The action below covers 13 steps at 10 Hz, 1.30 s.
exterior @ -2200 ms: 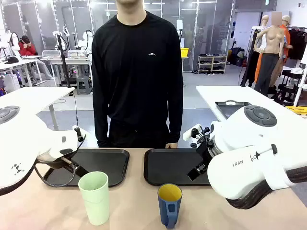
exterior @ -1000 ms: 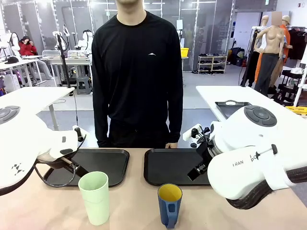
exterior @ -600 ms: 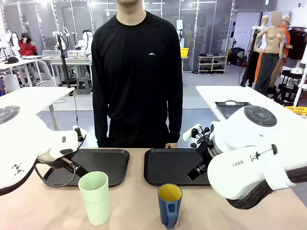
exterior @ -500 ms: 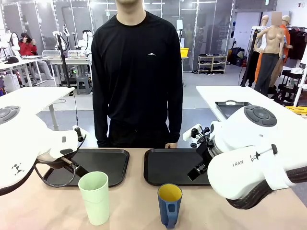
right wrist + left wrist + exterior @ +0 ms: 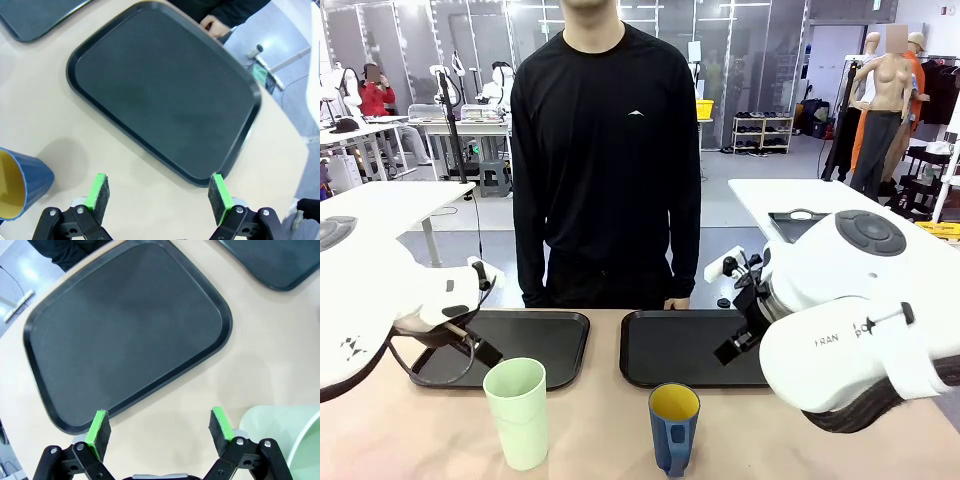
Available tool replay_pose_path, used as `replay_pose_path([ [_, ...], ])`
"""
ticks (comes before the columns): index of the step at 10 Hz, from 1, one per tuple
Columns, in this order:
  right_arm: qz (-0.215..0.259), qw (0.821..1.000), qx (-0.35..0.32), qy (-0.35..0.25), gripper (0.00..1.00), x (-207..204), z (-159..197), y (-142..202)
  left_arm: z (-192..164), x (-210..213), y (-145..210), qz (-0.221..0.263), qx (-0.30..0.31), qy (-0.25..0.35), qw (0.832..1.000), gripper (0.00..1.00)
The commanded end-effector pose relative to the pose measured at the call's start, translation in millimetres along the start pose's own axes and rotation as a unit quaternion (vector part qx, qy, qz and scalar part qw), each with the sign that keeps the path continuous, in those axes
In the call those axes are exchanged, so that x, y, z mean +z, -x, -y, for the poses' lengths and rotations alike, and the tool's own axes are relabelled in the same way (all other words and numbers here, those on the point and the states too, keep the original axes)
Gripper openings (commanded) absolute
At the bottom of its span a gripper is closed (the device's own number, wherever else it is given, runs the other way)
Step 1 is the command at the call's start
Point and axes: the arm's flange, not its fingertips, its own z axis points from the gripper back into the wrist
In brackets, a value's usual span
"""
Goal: Sort and store the cups by type.
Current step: Pick up the Reusable plastic cup.
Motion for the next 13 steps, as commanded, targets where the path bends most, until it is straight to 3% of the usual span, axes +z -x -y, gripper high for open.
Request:
replay_pose_path([
  [1, 0.003, 0.999, -0.002, 0.047, 1.0, 31, -17, -16, -2, 38, -14, 0.014, 0.016, -0.017, 1.0, 1.0],
  [4, 0.024, 0.994, 0.019, 0.108, 1.0, 99, -30, -48, -7, 114, -32, 0.073, 0.012, -0.068, 0.995, 1.0],
  [7, 0.041, 0.987, 0.003, 0.155, 1.0, 154, -48, -59, 11, 161, -28, 0.106, 0.01, -0.081, 0.991, 1.0],
  [9, 0.044, 0.984, -0.022, 0.173, 1.0, 172, -59, -61, 22, 182, -23, 0.122, 0.009, -0.077, 0.99, 1.0],
  [13, 0.045, 0.985, -0.033, 0.165, 1.0, 177, -60, -57, 26, 185, -20, 0.114, -0.002, -0.065, 0.991, 1.0],
])
